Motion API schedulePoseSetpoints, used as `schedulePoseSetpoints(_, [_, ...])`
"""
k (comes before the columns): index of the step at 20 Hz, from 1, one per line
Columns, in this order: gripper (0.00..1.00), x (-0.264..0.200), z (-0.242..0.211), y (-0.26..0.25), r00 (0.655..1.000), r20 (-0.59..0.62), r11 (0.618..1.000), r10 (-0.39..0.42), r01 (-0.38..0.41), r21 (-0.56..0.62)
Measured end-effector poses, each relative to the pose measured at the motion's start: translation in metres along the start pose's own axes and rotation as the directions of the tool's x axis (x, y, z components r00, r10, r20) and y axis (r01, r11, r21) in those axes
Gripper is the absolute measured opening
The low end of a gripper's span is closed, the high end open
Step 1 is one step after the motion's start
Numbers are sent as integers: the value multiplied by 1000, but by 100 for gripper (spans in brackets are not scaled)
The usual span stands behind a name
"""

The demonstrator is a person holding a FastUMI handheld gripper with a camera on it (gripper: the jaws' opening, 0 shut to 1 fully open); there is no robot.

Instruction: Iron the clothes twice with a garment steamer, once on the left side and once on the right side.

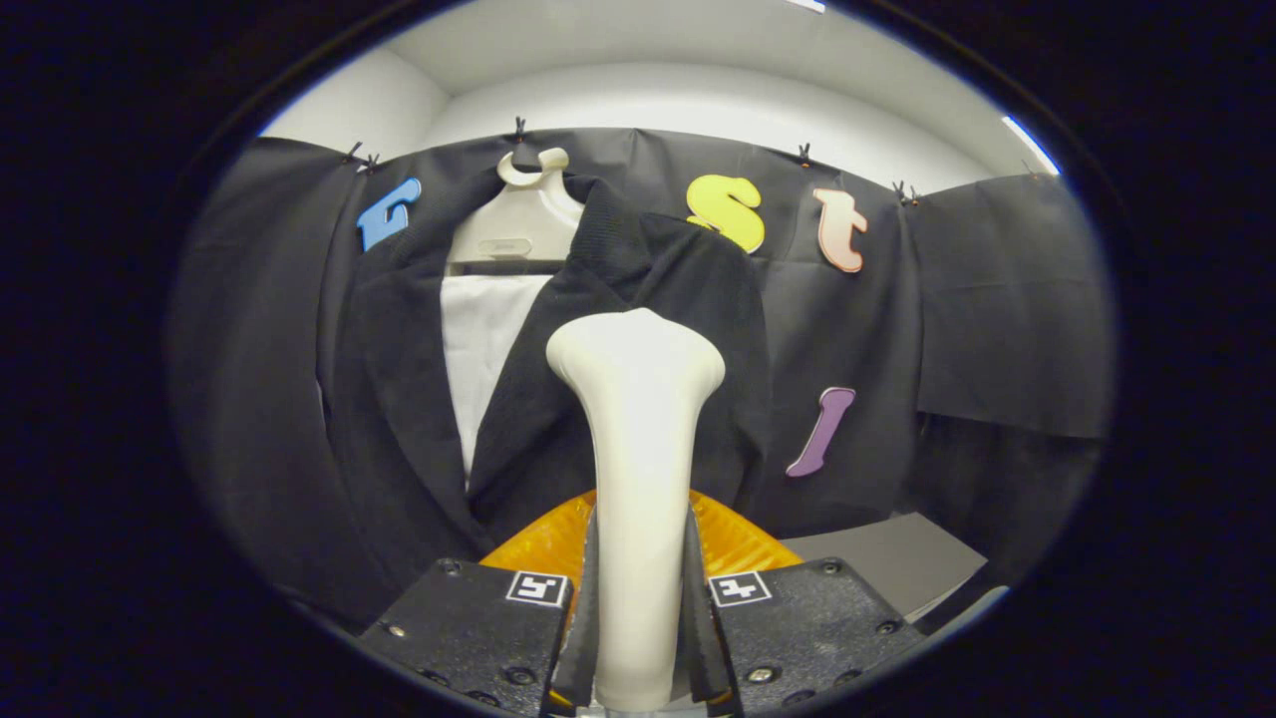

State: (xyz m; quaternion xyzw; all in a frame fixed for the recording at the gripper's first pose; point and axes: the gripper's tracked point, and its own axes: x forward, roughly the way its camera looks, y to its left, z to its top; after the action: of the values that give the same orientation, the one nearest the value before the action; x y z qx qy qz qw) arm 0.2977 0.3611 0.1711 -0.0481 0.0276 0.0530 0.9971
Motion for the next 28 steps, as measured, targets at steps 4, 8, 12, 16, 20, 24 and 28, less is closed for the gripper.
schedulePoseSetpoints(4, [38,-1,-27,-1,999,-33,1000,-9,9,-1])
schedulePoseSetpoints(8, [38,7,-52,0,998,-69,1000,-12,12,-6])
schedulePoseSetpoints(12, [38,2,-80,0,995,-99,999,-17,14,-30])
schedulePoseSetpoints(16, [38,1,-106,-1,992,-126,998,-31,24,-58])
schedulePoseSetpoints(20, [38,-1,-136,-2,986,-161,996,-39,26,-84])
schedulePoseSetpoints(24, [38,-4,-167,-8,978,-201,995,-58,40,-92])
schedulePoseSetpoints(28, [38,-7,-192,-12,971,-229,993,-74,51,-105])
